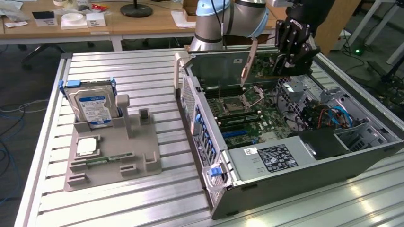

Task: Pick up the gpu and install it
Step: 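Insert the gpu into the slot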

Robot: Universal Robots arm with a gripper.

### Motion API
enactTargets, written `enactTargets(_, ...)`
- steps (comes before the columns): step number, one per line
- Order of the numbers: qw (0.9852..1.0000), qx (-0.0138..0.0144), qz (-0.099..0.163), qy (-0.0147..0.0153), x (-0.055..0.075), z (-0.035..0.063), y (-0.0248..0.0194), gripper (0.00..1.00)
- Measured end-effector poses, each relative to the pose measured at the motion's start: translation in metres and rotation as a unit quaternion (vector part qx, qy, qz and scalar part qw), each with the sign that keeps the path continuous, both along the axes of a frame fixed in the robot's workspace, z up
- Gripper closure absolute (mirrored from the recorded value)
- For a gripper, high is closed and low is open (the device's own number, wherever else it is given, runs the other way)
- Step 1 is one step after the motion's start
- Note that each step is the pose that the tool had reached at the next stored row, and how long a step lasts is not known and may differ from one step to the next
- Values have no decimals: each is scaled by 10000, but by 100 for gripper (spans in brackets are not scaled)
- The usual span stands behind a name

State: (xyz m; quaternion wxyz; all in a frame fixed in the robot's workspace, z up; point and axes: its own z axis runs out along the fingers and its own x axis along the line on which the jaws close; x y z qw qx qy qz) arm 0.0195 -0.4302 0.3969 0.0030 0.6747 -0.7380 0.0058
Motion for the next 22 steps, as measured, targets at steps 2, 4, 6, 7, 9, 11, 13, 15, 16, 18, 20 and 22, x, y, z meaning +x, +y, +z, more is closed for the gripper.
enactTargets(2, 10000, 0, 0, 0, -1, 0, 0, 72)
enactTargets(4, 10000, 0, 0, 0, -2, 0, 0, 72)
enactTargets(6, 10000, 0, 0, 0, -2, 0, 0, 72)
enactTargets(7, 10000, 0, 0, 0, -2, 0, 0, 72)
enactTargets(9, 10000, 0, 0, 0, -2, 0, 0, 72)
enactTargets(11, 10000, 0, 0, 0, -2, 0, 0, 72)
enactTargets(13, 10000, 0, 0, 0, -2, 0, 0, 72)
enactTargets(15, 10000, 0, -2, 0, -20, 0, 1, 72)
enactTargets(16, 10000, 1, 0, 0, -37, 0, 0, 72)
enactTargets(18, 10000, 1, 1, 0, -51, -1, 0, 72)
enactTargets(20, 10000, -1, 5, -3, -51, -9, 0, 72)
enactTargets(22, 10000, 1, 6, -4, -51, -47, 0, 72)
